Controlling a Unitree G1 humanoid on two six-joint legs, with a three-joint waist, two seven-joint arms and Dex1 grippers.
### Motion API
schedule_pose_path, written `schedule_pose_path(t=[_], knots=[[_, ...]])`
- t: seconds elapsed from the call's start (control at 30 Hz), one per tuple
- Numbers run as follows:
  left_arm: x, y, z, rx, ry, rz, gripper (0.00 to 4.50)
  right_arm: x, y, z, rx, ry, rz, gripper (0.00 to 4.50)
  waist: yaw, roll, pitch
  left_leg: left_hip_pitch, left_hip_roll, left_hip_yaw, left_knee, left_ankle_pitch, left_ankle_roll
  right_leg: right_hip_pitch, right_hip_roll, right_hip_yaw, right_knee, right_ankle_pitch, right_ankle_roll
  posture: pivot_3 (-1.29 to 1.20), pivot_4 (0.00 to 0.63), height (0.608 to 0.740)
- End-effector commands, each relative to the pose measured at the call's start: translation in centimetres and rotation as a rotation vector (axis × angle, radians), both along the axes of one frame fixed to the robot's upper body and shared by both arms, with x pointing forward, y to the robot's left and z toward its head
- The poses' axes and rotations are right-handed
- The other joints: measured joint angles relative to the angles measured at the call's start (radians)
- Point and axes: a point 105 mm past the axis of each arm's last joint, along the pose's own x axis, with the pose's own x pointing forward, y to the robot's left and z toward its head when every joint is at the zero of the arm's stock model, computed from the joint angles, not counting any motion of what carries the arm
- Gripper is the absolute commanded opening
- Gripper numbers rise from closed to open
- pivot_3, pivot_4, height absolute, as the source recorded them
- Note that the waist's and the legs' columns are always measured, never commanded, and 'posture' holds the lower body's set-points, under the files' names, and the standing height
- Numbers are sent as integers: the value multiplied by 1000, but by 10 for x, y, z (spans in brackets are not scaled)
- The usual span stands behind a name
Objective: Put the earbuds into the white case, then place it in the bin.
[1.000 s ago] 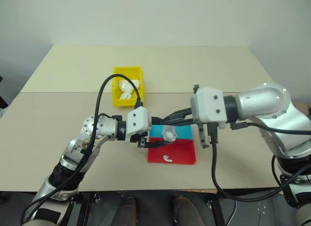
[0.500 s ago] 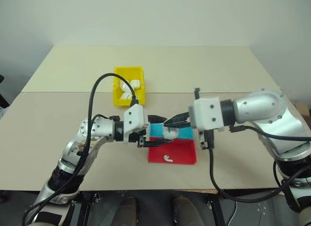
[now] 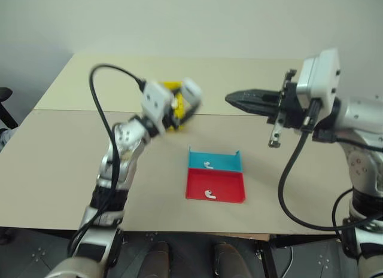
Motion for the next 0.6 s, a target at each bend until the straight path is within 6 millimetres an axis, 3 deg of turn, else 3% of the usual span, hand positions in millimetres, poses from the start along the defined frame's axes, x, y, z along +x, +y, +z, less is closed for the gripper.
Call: schedule_pose_path(t=[0.03,0.23,0.27,0.33,0.4,0.5,0.6], knots=[[23,10,-7,34,32,200,2745,0,-2,-2,-9,-20,-44,28,-3,0,0,0,0,0,0,0,0,0,0,0,0,0,0,0,150,740],[56,12,-20,68,144,360,2745,7,-2,-24,-96,7,-107,28,-2,-1,0,-2,0,0,0,0,0,-2,0,-2,0,0,0,0,150,740],[57,10,-23,90,157,342,3457,8,-3,-25,-100,8,-116,0,-3,-1,0,-2,-1,0,0,0,0,-2,0,-1,0,0,0,0,150,740],[59,6,-28,73,184,322,3964,8,-4,-28,-105,15,-135,0,-4,-1,0,-2,-1,0,-1,0,0,-2,0,-1,-1,0,0,0,150,740],[60,4,-30,70,192,315,4462,8,-6,-30,-112,20,-148,0,-4,0,0,-2,0,0,-1,0,0,-2,0,-1,-1,0,0,0,150,740],[58,2,-30,53,187,293,4462,7,-8,-31,-117,26,-157,0,-4,-1,0,-3,0,0,-1,0,0,-2,0,-1,-1,0,0,0,150,740],[38,-7,-13,-95,142,33,4462,7,-11,-34,-126,32,-166,0,-7,0,0,-3,0,0,-1,0,0,-2,0,-1,-1,0,0,0,150,740]])
